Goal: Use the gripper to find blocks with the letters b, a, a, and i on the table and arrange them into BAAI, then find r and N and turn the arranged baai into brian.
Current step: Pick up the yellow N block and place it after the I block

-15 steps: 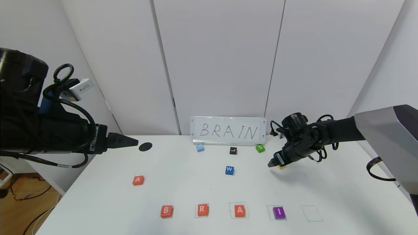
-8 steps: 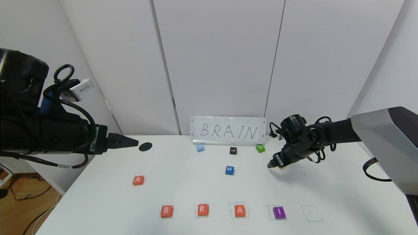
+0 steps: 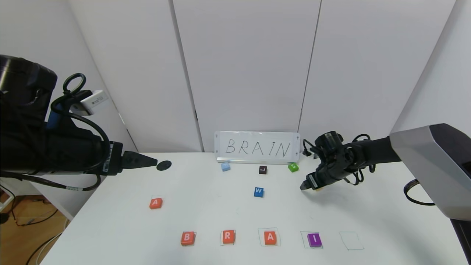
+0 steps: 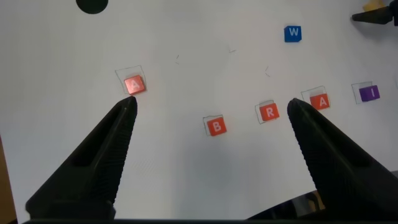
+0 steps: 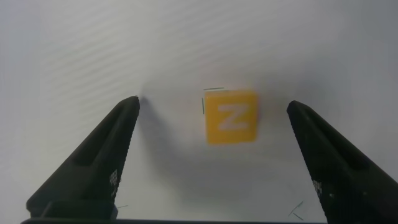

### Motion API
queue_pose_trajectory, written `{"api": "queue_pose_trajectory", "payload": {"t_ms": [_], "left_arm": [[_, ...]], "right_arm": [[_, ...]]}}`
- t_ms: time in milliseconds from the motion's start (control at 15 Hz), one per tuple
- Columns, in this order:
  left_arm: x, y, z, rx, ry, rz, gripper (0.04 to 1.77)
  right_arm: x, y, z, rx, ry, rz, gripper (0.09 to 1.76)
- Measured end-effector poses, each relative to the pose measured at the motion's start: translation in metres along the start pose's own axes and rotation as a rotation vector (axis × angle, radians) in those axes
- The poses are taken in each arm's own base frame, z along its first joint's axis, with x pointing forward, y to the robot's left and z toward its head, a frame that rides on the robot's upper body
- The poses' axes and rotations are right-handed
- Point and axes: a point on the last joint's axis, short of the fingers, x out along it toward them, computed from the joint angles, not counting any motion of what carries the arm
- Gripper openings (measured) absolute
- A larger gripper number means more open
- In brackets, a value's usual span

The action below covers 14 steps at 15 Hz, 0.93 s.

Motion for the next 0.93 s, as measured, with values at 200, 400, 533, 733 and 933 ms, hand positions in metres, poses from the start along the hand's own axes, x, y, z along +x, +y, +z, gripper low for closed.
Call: {"api": "queue_pose_trajectory", "payload": {"t_ms": [200, 400, 533, 733, 933], "left_arm": [[0.0008, -0.0010, -0.0005, 0.003, 0.005, -0.004, 1.72], [0.0011, -0.0012, -0.0005, 0.003, 0.005, -0.005, 1.72], [0.0011, -0.0012, -0.0006, 0.003, 0.006, -0.004, 1.72], [0.0012, -0.0014, -0.0006, 0.004, 0.006, -0.005, 1.72], [0.0014, -0.0016, -0.0007, 0.009, 0.007, -0.006, 1.72]], "right_arm": [[0.0014, -0.0003, -0.0007, 0.000, 0.003, 0.000, 1.71], [0.0022, -0.0004, -0.0014, 0.000, 0.006, 0.000, 1.71], [0.0024, -0.0004, -0.0015, 0.000, 0.007, 0.001, 1.71], [0.0018, -0.0003, -0.0019, 0.002, 0.010, 0.002, 1.50], [0.0008, -0.0003, -0.0022, 0.002, 0.012, 0.002, 1.04]]}}
